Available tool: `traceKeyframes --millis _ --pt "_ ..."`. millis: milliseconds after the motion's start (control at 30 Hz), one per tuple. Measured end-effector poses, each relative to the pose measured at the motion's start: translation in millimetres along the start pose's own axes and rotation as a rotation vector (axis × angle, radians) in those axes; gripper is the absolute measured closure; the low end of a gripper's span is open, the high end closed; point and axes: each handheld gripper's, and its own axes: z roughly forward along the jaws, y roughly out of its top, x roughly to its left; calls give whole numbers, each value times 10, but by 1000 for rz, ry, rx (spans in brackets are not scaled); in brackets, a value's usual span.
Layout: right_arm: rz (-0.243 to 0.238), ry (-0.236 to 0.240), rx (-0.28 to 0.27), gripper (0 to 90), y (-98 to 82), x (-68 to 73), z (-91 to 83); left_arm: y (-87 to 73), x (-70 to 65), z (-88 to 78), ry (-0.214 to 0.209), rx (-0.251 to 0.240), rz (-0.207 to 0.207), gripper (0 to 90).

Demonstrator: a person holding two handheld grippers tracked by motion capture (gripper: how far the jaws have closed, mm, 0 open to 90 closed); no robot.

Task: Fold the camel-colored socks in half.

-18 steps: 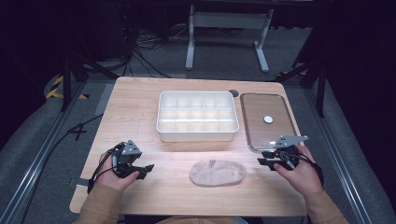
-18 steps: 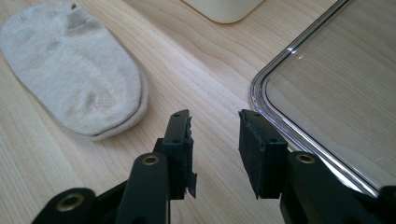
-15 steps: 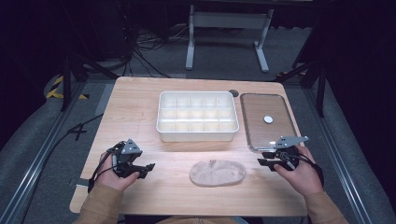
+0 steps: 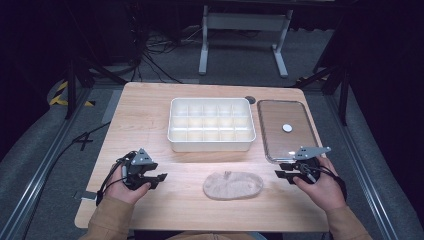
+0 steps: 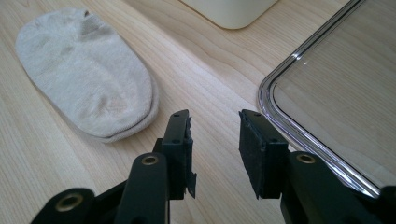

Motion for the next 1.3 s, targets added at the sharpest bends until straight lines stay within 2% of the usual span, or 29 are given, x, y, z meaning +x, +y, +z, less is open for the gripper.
traceKeyframes --millis 67,100,133,200,233,467,533,567,633,800,1000,1033,1067,1200,1267,1300 --pt "-2 5 -7 652 -2 -5 -7 2 -3 -3 -2 -1 5 491" --pt "4 35 -27 699 -4 -10 -17 4 -4 -7 -5 -2 11 507" --pt "4 35 -27 699 -4 -10 -17 7 -5 -11 -12 -1 15 507" --pt "0 81 -49 801 -3 -17 -29 6 -8 -9 -17 -2 13 513" --pt "-26 104 -73 893 1 -4 -31 7 -9 -10 -15 1 16 519" --pt "-107 115 -112 899 47 103 33 26 -47 21 -32 3 23 524" --pt "-109 134 -135 899 44 138 77 39 -70 38 -45 0 19 518" --pt "-107 140 -137 899 40 152 96 48 -75 45 -47 6 30 515" --pt "-106 143 -136 899 35 165 116 51 -88 58 -51 1 25 512" --pt "-108 160 -130 897 34 265 229 114 -175 151 -92 19 58 513" --pt "-133 161 -110 897 47 357 334 150 -270 286 -119 21 75 510" --pt "-138 161 -95 897 42 372 357 163 -315 362 -128 40 83 510" --pt "-141 162 -85 897 35 382 374 167 -329 383 -130 39 84 510" --pt "-146 168 -65 897 17 404 407 193 -397 438 -150 38 88 502" --pt "-149 162 -30 896 -8 409 433 224 -449 472 -166 46 114 500" --pt "-149 162 -30 896 -8 409 433 224 -449 472 -166 46 114 496"
